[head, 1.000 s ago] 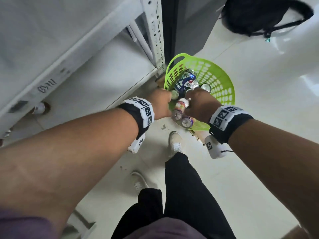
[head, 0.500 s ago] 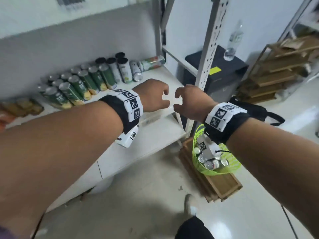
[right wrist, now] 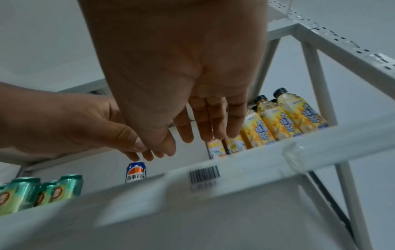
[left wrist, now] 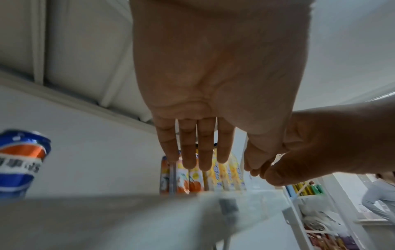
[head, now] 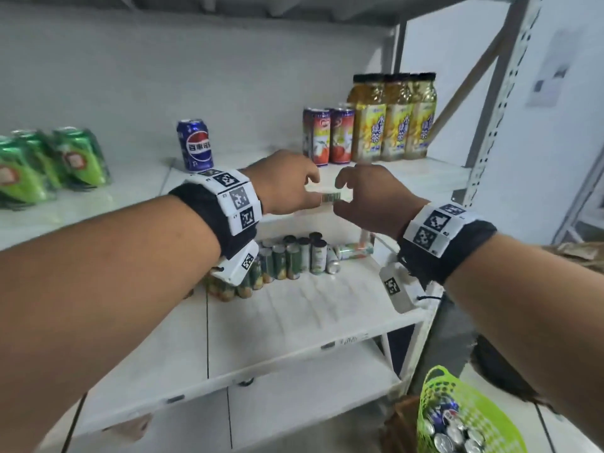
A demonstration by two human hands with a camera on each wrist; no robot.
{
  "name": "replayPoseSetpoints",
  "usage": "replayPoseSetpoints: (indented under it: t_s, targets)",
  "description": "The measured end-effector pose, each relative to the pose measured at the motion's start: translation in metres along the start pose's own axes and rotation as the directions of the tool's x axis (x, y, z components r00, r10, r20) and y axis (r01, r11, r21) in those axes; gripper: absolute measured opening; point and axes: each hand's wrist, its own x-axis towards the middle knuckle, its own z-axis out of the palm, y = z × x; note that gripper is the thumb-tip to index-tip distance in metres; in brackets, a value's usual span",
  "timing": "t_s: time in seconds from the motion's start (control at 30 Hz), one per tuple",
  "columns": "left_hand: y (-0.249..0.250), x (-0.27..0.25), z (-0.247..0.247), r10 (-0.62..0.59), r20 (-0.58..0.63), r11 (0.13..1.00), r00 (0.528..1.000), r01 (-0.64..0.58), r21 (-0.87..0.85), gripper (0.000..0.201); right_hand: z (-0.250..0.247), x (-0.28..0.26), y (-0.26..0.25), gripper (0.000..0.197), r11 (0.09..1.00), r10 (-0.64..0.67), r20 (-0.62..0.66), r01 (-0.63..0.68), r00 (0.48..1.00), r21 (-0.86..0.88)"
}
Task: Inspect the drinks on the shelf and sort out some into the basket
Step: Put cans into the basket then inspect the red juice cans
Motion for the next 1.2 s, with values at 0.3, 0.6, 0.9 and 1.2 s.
replayPoseSetpoints:
  t_s: [0.3,0.6,0.9,1.2]
  targets:
    - [-0.028,0.046,-0.048,-0.115,-0.024,0.991,0.993,0.116,0.065,0.055,-0.032,0.094,0.001,0.039,0.987,-0.156,-0.106,0.153,0.982,-0.042]
    - [-0.059,0.135,-0.040,-0.190,-0.083,0.980,0.978,0.194,0.041,0.050,-0.032,0.200,0.041,0.036,0.971,-0.217,-0.084,0.207,0.973,-0.116]
    - [-0.076,0.176,-0.025,-0.295,-0.057,0.956,0.954,0.295,-0.009,0.044,-0.015,0.258,0.058,0.034,0.929,-0.218,0.104,0.239,0.970,-0.281]
    - [-0.113,0.163,-0.030,-0.337,-0.031,0.937,0.941,0.332,-0.108,0.056,-0.029,0.283,0.022,0.016,0.924,-0.356,-0.034,0.346,0.934,-0.162]
